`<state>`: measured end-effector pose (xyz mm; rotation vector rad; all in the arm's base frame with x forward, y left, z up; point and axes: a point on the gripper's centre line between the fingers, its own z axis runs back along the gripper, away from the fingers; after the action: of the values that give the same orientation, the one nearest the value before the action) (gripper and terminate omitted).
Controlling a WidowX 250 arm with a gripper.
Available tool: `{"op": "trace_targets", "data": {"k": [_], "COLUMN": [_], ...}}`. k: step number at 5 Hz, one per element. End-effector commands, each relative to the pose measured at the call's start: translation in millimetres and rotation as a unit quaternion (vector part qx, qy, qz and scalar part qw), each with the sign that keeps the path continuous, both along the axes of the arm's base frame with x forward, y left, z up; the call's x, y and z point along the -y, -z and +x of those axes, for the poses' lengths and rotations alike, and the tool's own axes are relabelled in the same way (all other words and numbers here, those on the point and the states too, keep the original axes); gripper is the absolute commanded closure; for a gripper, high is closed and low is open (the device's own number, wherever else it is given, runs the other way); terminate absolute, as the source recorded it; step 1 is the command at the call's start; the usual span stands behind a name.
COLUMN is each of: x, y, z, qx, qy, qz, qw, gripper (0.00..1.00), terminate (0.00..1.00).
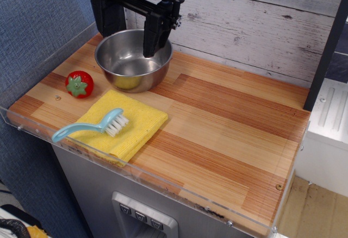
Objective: Move the bowl and place it next to the yellow cloth
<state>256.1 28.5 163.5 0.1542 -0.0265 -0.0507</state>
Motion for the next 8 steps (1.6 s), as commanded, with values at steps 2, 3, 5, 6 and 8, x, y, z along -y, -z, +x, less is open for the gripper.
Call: {"op": "trace_targets", "data": {"k": [2,3,5,6,8], "x": [15,14,-9,-21,-42], "y": [7,16,42,52,77], "z": [18,46,88,85,82], "qx": [0.006,0.037,0.094,0.091,0.065], "qy": [0.035,0.041,0.059,0.057,0.043], "qz": [-0.011,-0.01,0.015,0.027,0.023], "qw": [0.9993,0.9984,0.9937,0.9938,0.9967], "gripper": [0.0,0.0,0.0,0.0,0.0], "terminate": [0.0,0.0,0.0,0.0,0.0]}}
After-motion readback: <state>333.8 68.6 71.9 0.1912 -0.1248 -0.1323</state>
